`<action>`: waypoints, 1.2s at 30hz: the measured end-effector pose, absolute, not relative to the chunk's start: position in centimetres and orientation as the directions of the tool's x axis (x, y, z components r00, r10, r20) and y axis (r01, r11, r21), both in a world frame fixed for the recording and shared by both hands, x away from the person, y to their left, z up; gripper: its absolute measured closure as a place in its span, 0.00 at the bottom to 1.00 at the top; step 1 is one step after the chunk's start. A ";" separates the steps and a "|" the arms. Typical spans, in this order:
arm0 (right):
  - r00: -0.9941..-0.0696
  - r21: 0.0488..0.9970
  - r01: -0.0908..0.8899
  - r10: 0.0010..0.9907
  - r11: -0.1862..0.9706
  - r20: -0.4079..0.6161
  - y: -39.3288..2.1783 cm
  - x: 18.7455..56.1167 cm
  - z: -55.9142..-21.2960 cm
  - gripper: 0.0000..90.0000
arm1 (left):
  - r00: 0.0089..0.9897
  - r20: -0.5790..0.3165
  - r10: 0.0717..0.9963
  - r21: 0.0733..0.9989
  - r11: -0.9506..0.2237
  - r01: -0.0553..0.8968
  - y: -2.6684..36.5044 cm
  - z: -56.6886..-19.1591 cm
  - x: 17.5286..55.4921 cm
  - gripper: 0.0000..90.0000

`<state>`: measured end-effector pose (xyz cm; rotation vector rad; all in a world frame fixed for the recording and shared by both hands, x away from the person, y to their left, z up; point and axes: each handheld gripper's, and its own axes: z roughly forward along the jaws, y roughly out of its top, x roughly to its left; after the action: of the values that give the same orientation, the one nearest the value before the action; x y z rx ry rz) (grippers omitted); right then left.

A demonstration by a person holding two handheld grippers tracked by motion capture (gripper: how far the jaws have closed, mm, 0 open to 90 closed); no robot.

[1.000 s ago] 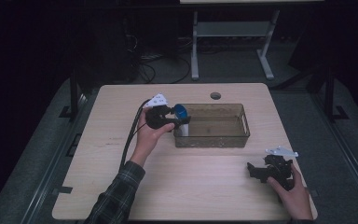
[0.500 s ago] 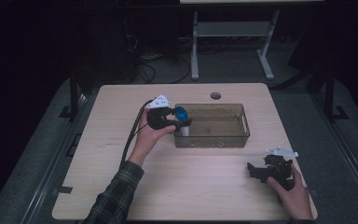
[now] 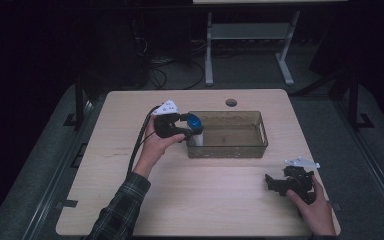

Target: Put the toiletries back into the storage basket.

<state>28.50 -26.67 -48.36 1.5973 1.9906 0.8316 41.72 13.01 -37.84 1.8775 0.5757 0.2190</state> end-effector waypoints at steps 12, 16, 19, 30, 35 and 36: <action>-0.226 0.699 0.700 0.974 0.146 0.023 -26.7 28.5 -48.4 0.00 | 0.859 -0.105 0.501 0.909 -0.301 0.287 14.7 -36.9 40.9 0.29; -0.226 0.698 0.701 0.974 0.147 0.022 -26.7 28.5 -48.4 0.00 | 0.859 -0.093 0.503 0.907 -0.314 0.282 15.2 -36.6 40.5 0.28; -0.226 0.698 0.701 0.974 0.147 0.023 -26.7 28.5 -48.4 0.00 | 0.858 -0.089 0.506 0.905 -0.318 0.281 15.6 -36.5 40.2 0.29; -0.226 0.697 0.701 0.974 0.147 0.022 -26.7 28.5 -48.3 0.00 | 0.849 -0.067 0.525 0.889 -0.355 0.290 17.2 -36.7 38.5 0.29; -0.226 0.699 0.700 0.974 0.147 0.022 -26.7 28.5 -48.4 0.00 | 0.836 -0.047 0.547 0.873 -0.385 0.301 18.2 -37.0 37.3 0.29; -0.226 0.698 0.701 0.974 0.147 0.022 -26.7 28.5 -48.3 0.00 | 0.832 -0.046 0.553 0.869 -0.389 0.306 18.4 -37.0 37.1 0.29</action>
<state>28.49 -26.67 -48.35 1.5969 1.9915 0.8316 37.10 18.43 -37.04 2.0032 0.6335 0.3076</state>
